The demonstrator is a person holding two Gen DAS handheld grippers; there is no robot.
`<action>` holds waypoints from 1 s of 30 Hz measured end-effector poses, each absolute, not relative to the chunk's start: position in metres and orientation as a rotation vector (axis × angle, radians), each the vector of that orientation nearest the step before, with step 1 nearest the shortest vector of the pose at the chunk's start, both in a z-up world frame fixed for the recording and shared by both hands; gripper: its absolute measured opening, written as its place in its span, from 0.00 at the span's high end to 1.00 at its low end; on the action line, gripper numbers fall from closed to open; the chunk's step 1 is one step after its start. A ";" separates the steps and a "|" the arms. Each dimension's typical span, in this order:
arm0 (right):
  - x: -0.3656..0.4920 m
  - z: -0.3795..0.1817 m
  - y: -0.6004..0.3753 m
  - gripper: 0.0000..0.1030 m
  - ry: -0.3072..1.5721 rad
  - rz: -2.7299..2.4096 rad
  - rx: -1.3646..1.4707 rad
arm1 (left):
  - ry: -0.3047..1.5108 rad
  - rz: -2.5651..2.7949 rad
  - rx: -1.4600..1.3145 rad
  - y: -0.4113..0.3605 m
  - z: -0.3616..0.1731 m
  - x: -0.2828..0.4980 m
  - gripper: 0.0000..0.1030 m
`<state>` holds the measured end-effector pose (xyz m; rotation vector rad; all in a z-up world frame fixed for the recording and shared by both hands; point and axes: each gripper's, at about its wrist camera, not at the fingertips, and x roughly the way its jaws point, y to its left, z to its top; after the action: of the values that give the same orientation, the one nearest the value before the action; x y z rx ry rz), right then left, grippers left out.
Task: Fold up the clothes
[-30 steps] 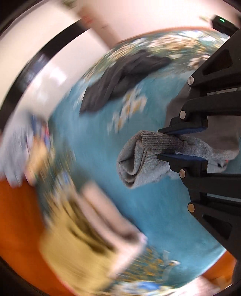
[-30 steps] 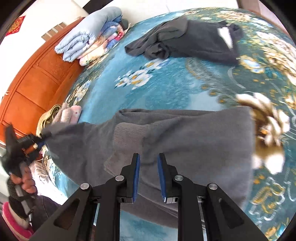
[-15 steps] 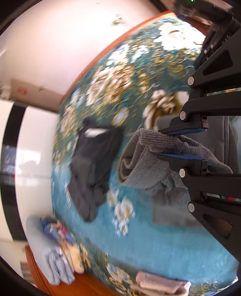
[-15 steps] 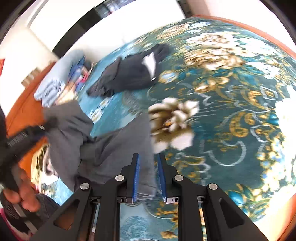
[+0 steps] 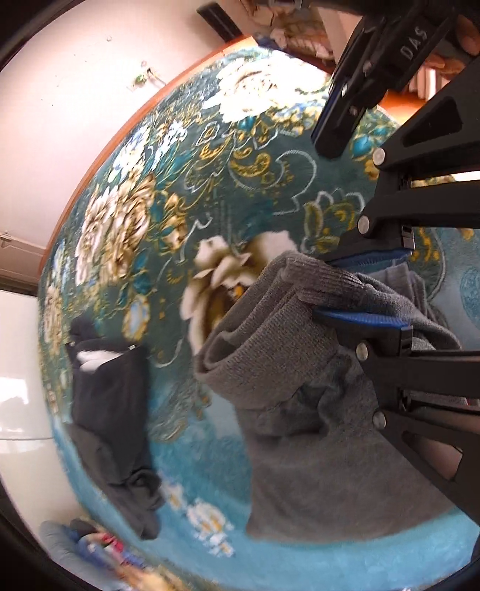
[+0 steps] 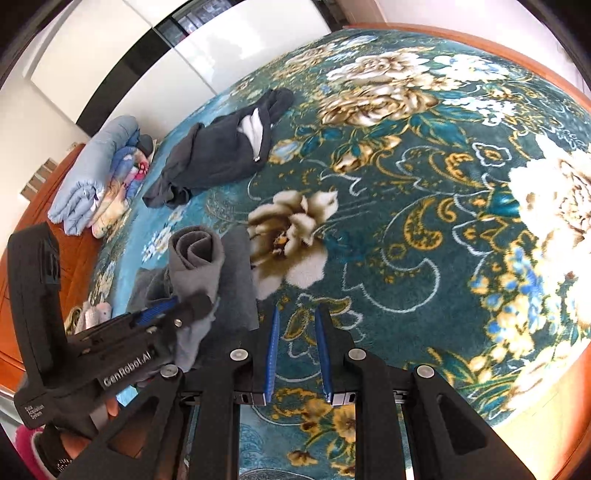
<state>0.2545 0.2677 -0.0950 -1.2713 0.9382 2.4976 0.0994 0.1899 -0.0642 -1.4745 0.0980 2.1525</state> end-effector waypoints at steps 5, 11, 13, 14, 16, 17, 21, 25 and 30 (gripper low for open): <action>0.250 -0.100 0.259 0.80 0.911 2.487 -1.318 | 0.007 2.040 -1.494 0.186 -0.070 0.103 0.33; 0.250 -0.097 0.263 0.81 0.969 2.484 -1.311 | -0.367 2.089 -1.448 0.116 -0.042 0.085 0.31; 0.244 -0.097 0.260 0.71 1.012 2.526 -1.325 | -0.416 2.277 -1.454 0.079 -0.034 0.072 0.30; 0.238 -0.097 0.257 0.68 1.025 2.549 -1.349 | -0.428 2.359 -1.480 0.059 -0.035 0.065 0.30; 0.223 -0.099 0.247 0.66 1.025 2.592 -1.412 | -0.478 2.429 -1.558 0.030 -0.044 0.058 0.30; 0.213 -0.100 0.241 0.66 0.996 2.614 -1.442 | -0.531 2.437 -1.603 0.017 -0.051 0.057 0.30; 0.177 -0.110 0.234 0.65 0.949 2.613 -1.490 | -0.680 2.417 -1.776 -0.018 -0.079 0.054 0.30; 0.152 -0.134 0.237 0.65 1.095 2.525 -1.582 | -0.717 2.417 -1.778 -0.031 -0.082 0.055 0.30; 0.154 -0.128 0.241 0.92 1.220 2.516 -1.560 | -0.763 2.418 -1.722 -0.039 -0.079 0.059 0.30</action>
<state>0.1536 0.2410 -0.1277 -1.5601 1.2204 2.5161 0.0589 -0.0391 -0.0786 -1.7218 -0.7632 2.4181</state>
